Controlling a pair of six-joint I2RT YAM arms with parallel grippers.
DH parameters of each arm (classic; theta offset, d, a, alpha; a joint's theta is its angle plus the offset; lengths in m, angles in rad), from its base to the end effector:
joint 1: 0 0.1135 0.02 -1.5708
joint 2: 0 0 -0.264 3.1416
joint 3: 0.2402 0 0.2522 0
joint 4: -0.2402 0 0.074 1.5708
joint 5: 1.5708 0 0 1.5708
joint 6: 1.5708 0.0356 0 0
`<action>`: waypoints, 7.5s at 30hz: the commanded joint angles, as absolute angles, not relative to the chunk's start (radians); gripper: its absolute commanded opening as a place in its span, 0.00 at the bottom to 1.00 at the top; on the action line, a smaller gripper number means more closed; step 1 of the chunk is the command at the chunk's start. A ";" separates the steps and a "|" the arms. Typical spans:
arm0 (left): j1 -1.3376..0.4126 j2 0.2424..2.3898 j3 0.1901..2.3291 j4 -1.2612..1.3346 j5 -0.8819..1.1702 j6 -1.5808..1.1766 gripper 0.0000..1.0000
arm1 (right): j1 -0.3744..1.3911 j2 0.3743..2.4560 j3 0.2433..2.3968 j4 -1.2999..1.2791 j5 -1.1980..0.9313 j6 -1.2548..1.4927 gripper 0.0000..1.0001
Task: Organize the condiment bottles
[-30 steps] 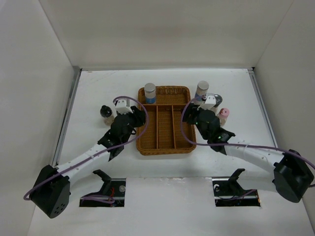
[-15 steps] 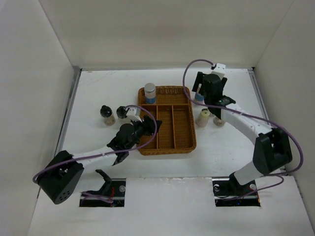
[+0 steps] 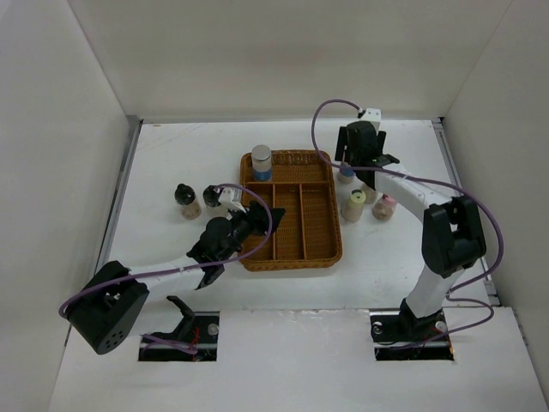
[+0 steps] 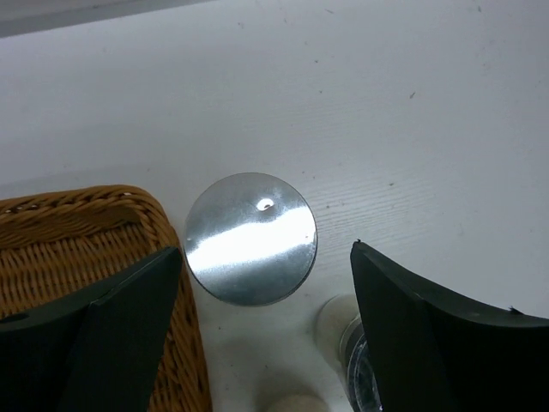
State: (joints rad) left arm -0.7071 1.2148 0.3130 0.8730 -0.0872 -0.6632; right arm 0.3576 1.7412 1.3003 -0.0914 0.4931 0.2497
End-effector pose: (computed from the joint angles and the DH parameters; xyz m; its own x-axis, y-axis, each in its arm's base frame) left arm 0.1817 -0.1512 0.2028 -0.3749 -0.4863 -0.7892 0.4444 0.6529 -0.6134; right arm 0.3831 0.1252 0.2699 -0.4424 0.0671 -0.8943 0.1889 0.9818 -0.0199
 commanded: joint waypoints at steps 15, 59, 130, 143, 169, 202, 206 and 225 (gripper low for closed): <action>-0.706 1.200 0.290 0.965 -0.080 -0.663 0.65 | 0.370 1.632 1.284 0.147 0.511 0.177 0.43; -0.671 1.167 0.253 1.008 -0.092 -0.669 0.69 | 0.702 1.778 1.439 0.202 0.431 0.242 0.87; -0.703 1.203 0.278 1.000 -0.092 -0.654 0.70 | 0.389 1.462 1.238 0.152 0.419 0.273 0.48; -0.699 1.187 0.273 0.997 -0.092 -0.654 0.70 | 0.498 1.736 1.433 0.147 0.350 0.270 0.48; -0.673 1.180 0.275 0.977 -0.120 -0.621 0.70 | 0.551 1.741 1.310 0.193 0.377 0.305 0.88; -0.558 1.095 0.687 -0.057 -0.700 -0.509 0.78 | 0.705 1.106 0.542 0.446 0.385 0.505 0.75; -0.536 1.184 0.712 -0.014 -0.693 -0.499 0.79 | 0.717 1.135 0.541 0.459 0.380 0.505 0.76; -0.458 1.339 0.735 0.153 -0.701 -0.431 0.72 | 0.734 1.166 0.552 0.469 0.348 0.492 0.78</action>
State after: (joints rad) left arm -0.4637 1.3430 0.6880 0.0780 -0.6930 -0.4576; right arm 0.7189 1.1595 0.5400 0.3988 0.3611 0.4938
